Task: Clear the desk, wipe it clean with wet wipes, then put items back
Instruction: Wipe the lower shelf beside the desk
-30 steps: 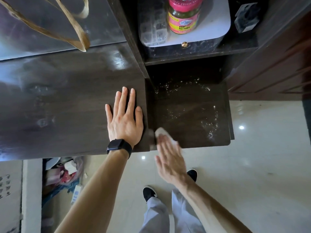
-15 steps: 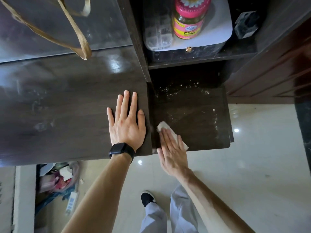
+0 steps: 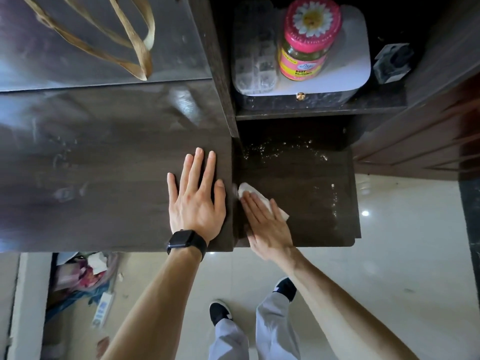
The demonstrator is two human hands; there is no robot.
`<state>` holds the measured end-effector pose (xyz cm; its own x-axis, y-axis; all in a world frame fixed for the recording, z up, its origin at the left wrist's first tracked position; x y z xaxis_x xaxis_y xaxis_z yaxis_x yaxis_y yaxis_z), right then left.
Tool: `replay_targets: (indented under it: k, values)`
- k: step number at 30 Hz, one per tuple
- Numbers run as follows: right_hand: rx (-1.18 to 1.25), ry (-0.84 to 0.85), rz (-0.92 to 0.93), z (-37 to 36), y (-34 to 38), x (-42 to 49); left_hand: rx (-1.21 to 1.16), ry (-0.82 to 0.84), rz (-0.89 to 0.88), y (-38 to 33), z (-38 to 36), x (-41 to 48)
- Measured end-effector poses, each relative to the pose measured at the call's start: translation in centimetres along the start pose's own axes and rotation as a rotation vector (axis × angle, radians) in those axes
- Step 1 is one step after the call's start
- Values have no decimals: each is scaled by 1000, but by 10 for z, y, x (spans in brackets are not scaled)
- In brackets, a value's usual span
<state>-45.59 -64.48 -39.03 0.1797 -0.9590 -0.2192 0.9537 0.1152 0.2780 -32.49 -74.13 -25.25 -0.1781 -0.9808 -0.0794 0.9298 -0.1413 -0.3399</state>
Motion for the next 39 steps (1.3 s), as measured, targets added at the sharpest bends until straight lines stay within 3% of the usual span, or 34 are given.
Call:
replay_targets:
  k: [3, 6, 8, 10, 13, 15, 23, 28, 39]
  values:
    - [-16, 28, -54, 12, -26, 45, -1, 4, 3, 0, 0, 1]
    - [56, -43, -419, 24, -68, 33, 9, 4, 6, 0, 0, 0]
    - [96, -29, -542, 23, -74, 11, 9, 3, 6, 0, 0, 1]
    - [86, 20, -490, 17, -57, 0, 6, 1, 11, 0, -1, 1]
    - [21, 39, -220, 13, -37, 21, 4, 6, 12, -1, 0, 1]
    - [33, 10, -141, 21, -42, 50, 9, 5, 9, 0, 0, 1]
    - [193, -25, -360, 27, -32, 73, 4, 1, 6, 0, -1, 1]
    - [70, -39, -84, 10, -5, 47, 10, 5, 7, 1, -1, 1]
    - [-10, -35, -144, 33, -22, 91, 14, 10, 2, 0, -1, 2]
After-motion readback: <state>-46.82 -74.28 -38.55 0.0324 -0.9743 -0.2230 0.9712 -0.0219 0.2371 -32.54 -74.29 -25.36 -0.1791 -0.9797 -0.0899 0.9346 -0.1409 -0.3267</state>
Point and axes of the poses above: each hand's wrist, its own x-axis towards the middle knuckle, its own z-axis out of the back of the hand, y = z × x, the point moved 6 cm from there along x, towards the middle knuckle, and after that the axes turned 5 degrees about -x, right-handed, at the moved point
